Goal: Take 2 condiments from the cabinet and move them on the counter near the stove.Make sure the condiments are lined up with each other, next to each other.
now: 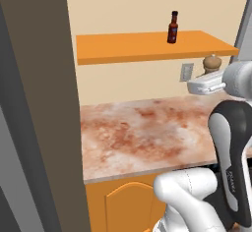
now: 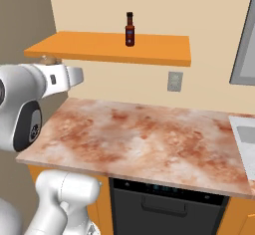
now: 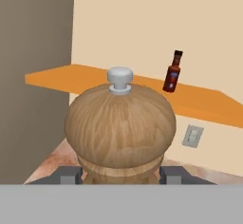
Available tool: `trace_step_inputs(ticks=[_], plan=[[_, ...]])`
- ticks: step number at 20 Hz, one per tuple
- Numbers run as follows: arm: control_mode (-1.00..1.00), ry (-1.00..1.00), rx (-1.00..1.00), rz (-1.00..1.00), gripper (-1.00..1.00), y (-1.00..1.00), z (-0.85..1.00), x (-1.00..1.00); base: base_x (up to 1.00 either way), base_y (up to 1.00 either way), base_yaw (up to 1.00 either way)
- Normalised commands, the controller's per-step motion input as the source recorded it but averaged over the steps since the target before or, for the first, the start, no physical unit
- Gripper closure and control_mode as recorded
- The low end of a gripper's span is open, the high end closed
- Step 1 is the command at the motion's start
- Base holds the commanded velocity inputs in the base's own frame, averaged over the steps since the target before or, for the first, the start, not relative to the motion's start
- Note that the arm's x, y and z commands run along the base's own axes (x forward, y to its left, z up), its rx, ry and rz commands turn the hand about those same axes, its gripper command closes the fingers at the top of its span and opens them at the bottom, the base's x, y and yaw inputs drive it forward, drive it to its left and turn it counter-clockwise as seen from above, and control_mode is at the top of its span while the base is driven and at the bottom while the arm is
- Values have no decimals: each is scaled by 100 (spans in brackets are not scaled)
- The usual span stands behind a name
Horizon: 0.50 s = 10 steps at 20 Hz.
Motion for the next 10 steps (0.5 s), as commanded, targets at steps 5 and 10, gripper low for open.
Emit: trace_step_inputs(ticks=[5, 10], plan=[[-100, 0, 0, -5, 100, 0, -38, -20, 0, 0, 0], [-100, 4, 0, -2, 100, 0, -26, -1, 0, 0, 0]])
